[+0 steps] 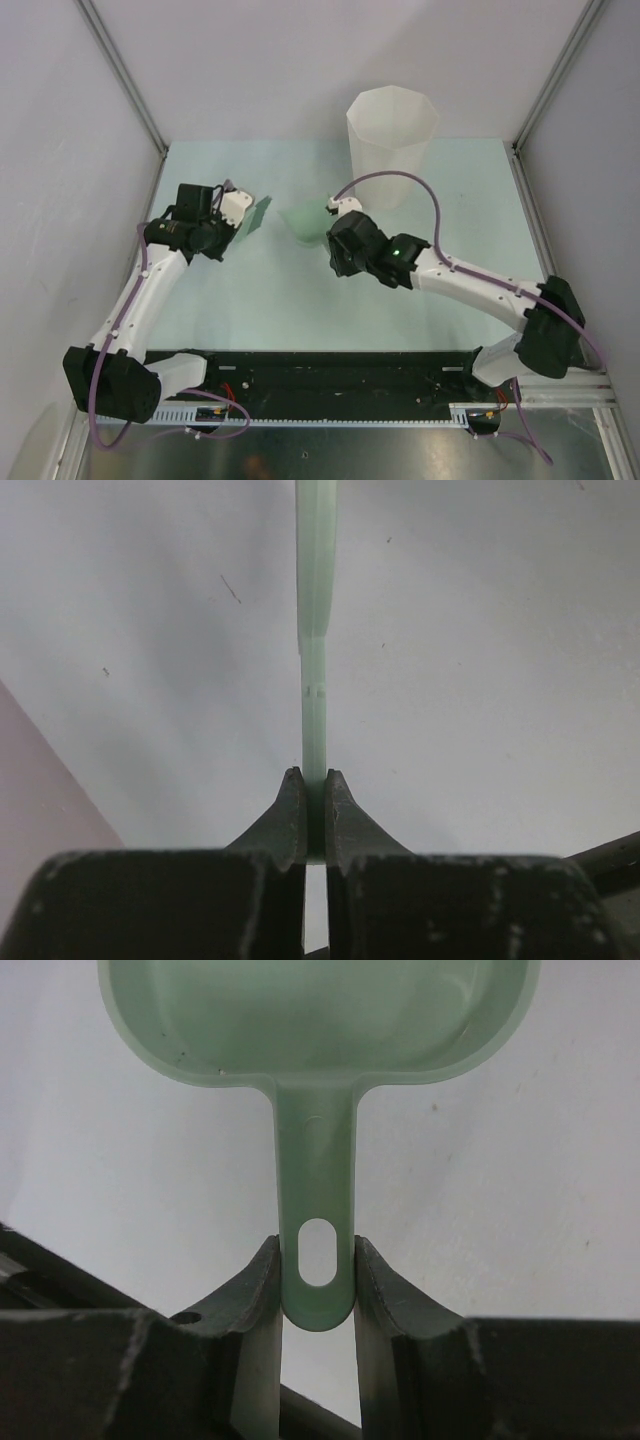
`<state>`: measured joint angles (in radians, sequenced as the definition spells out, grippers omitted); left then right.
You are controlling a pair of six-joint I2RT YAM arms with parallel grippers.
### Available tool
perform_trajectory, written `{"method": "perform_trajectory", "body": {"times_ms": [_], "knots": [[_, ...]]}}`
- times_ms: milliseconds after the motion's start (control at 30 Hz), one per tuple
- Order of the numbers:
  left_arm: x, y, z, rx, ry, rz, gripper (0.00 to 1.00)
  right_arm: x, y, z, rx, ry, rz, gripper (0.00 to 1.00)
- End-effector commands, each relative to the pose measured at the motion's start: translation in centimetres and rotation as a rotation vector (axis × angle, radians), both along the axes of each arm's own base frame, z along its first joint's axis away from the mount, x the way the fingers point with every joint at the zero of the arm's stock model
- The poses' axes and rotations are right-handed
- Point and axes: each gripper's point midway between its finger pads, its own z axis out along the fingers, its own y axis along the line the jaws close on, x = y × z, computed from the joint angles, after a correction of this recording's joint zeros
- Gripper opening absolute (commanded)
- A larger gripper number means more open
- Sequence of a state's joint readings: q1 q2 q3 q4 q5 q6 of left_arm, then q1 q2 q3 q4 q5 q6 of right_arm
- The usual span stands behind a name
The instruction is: Sweep away the paper scraps from the table
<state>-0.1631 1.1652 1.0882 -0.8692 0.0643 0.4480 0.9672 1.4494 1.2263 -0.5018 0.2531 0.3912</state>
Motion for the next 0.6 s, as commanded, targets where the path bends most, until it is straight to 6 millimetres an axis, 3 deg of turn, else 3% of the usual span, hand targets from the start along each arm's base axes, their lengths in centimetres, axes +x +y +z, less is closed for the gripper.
{"method": "perform_trajectory", "body": {"times_ms": [0, 267, 467, 567], "knots": [[1.3, 0.4, 1.5, -0.002, -0.072, 0.035, 0.00, 0.1, 0.8, -4.1, -0.003, 0.075, -0.065, 0.00], [1.1, 0.7, 1.6, 0.010, -0.082, 0.039, 0.00, 0.4, 1.3, -10.7, -0.098, 0.146, -0.088, 0.00], [0.7, 0.6, 1.1, 0.003, -0.069, 0.023, 0.00, 0.1, 1.4, -12.3, -0.123, 0.155, -0.089, 0.01], [0.6, 0.3, 1.0, -0.007, -0.065, 0.016, 0.00, -0.4, 1.6, -12.3, -0.123, 0.161, -0.071, 0.37]]}}
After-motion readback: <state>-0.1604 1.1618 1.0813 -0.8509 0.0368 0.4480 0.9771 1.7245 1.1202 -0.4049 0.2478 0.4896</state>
